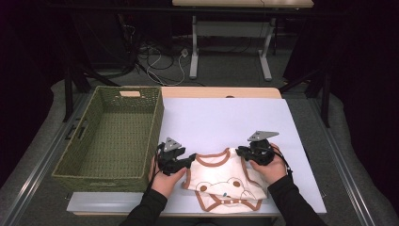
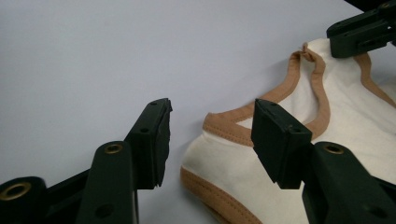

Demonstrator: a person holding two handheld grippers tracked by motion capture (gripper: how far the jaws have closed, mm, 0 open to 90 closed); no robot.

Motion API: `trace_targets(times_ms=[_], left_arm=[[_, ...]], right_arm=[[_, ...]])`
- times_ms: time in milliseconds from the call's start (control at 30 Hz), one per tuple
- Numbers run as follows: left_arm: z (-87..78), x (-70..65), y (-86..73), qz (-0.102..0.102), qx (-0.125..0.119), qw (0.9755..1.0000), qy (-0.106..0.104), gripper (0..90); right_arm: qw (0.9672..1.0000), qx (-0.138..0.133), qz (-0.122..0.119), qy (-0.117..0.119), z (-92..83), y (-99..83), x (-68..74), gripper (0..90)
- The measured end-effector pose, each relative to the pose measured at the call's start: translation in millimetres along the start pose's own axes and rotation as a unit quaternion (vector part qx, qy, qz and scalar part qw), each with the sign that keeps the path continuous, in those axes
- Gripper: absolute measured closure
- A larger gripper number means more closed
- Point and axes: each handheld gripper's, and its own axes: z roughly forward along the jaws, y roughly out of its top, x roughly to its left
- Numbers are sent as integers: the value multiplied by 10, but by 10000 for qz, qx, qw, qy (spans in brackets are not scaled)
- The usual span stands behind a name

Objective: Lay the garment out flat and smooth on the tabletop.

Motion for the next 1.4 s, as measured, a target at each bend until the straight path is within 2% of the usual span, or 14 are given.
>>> trace_targets(times_ms=[233, 333, 400, 433, 467, 533, 567, 633, 667, 900, 967, 1167, 1267, 1400], left_arm=[[97, 41, -105, -21, 224, 9997, 44, 524], [123, 55, -141, -66, 284, 9996, 47, 541], [133, 72, -155, -8, 280, 9996, 80, 551], [141, 66, -165, -88, 261, 9996, 53, 557], [144, 78, -168, -30, 273, 9996, 64, 563], [162, 80, -180, -87, 326, 9994, 14, 590], [163, 94, -179, 21, 427, 9991, 20, 598], [177, 80, -192, -26, 433, 9991, 9, 618], [177, 84, -185, 74, 459, 9989, 32, 626], [174, 32, -174, 295, 623, 9976, 105, 713], [173, 30, -173, 309, 629, 9975, 119, 749], [163, 60, -175, 154, 618, 9980, -6, 845], [145, 56, -162, 135, 619, 9980, 2, 854], [84, 45, -105, 131, 476, 9988, -8, 856]], right_arm=[[10000, 37, -66, -6, 7, -2, -5, 788], [10000, 41, -69, -22, 10, -3, -5, 788], [10000, 57, -74, -21, 7, -3, -6, 789], [10000, 55, -74, -20, 6, -3, -6, 788], [10000, 44, -68, -7, 7, -4, -6, 789], [10000, 35, -50, -9, 11, -6, -5, 789], [10000, 42, -69, -14, 13, -9, -7, 789], [9999, 57, -87, -7, 20, -10, -5, 789], [9999, 96, -95, -21, 19, -8, 1, 788], [9999, 93, -134, -2, 44, -13, 19, 788], [9997, 149, -172, -26, 39, -11, 24, 789], [9997, 132, -182, -25, 40, -14, 23, 789], [9998, 139, -149, -15, 29, -12, 23, 789], [9999, 70, -102, -8, 3, -8, 18, 789]])
